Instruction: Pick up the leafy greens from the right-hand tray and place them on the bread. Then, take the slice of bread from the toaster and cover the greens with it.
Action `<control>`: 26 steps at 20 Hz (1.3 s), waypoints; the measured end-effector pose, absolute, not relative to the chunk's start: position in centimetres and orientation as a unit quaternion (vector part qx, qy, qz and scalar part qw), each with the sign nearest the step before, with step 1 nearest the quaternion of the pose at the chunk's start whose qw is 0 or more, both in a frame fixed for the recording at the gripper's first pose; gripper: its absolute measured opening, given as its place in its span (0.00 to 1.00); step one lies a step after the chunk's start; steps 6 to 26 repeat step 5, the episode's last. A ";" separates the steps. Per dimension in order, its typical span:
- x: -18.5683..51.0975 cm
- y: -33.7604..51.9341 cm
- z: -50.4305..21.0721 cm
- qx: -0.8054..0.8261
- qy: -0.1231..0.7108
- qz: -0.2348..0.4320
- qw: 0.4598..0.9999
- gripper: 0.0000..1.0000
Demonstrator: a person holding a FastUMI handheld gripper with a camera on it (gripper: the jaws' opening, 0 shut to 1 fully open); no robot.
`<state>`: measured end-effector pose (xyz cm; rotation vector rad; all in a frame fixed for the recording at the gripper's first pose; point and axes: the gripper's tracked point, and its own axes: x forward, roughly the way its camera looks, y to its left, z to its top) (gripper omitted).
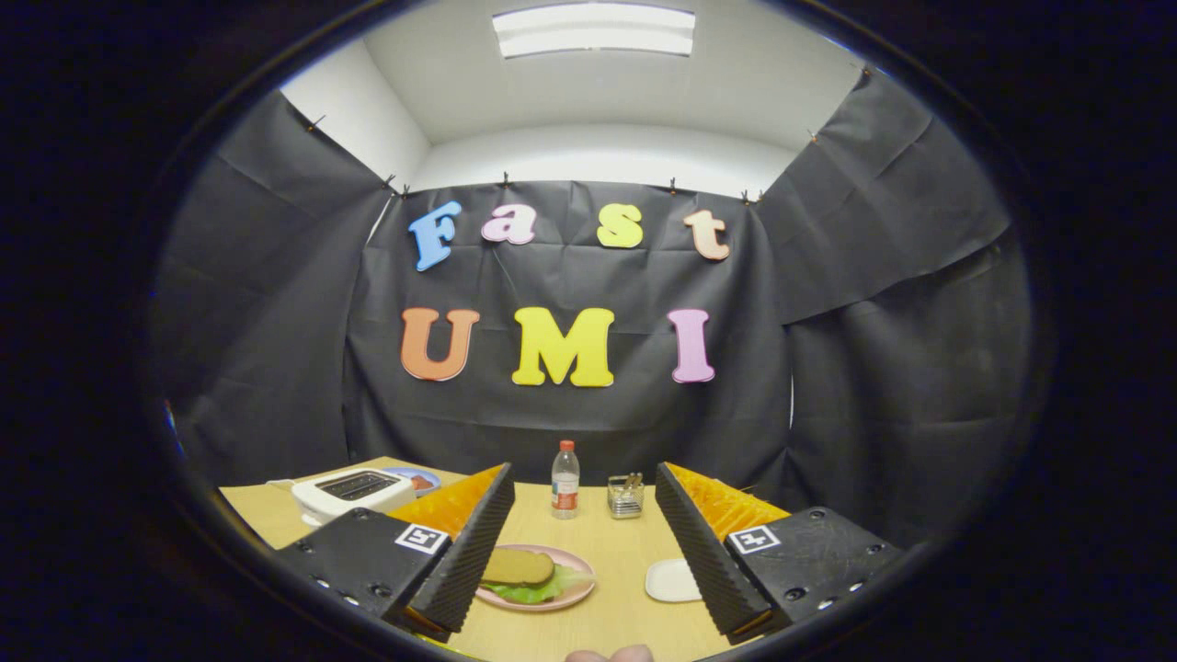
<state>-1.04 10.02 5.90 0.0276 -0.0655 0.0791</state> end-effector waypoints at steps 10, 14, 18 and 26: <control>-0.8 10.1 5.6 0.016 -0.031 0.041 0.999 0.94; -0.8 10.1 5.6 0.016 -0.031 0.041 0.999 0.94; -0.8 10.1 5.6 0.016 -0.031 0.041 0.999 0.94; -0.8 10.1 5.6 0.016 -0.031 0.041 0.999 0.94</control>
